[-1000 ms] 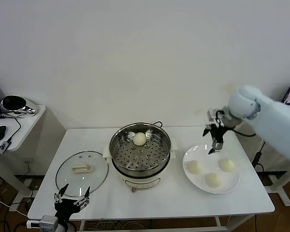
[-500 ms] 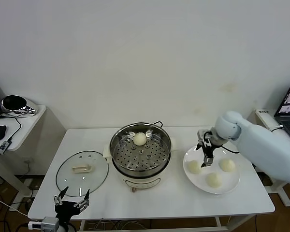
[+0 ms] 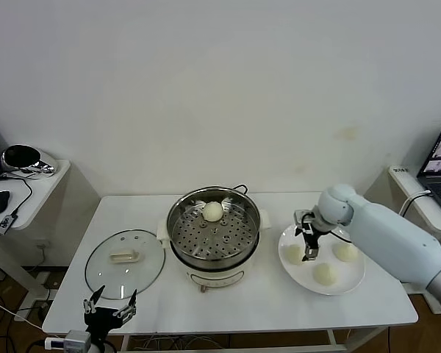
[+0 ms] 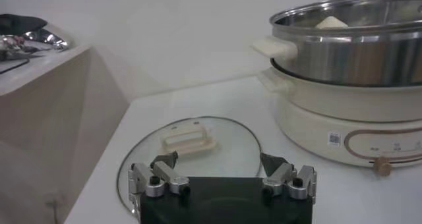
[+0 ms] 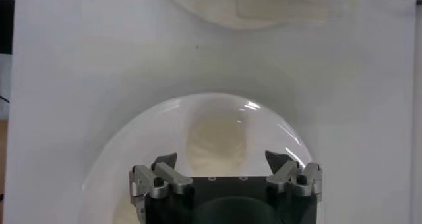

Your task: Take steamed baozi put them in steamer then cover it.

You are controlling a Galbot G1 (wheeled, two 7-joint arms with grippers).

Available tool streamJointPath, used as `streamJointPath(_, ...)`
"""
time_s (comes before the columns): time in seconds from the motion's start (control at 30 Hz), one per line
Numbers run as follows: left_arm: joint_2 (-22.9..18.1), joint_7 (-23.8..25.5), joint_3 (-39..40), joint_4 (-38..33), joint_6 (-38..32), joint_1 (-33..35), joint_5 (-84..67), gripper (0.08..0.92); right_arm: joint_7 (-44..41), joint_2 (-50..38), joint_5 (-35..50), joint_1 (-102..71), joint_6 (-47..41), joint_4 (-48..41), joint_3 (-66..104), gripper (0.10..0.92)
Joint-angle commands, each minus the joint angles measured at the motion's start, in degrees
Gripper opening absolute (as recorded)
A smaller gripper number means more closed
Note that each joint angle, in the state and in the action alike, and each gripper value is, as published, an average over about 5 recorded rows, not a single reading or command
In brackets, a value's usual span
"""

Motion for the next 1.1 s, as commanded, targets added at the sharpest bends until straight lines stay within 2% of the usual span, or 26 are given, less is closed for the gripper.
streamJointPath(0.03, 0.1, 0.0, 0.0, 0.2, 0.0, 0.0, 0.0, 0.823, 1.4, 1.1, -1.2, -1.3, 0.3, -1.6, 0.6, 0.823)
streamJointPath(1.0, 0.1, -0.1, 0.5, 3.1, 0.0, -1.6, -0.3, 0.823, 2.1, 3.4, -1.2, -1.9, 1.7, -7.2, 0.9, 0.823)
streamJointPath(1.1, 0.1, -0.1, 0.5, 3.2, 0.0, -1.6, -0.3, 0.823, 2.3, 3.5, -0.9, -1.9, 1.7, -7.6, 0.9, 0.798)
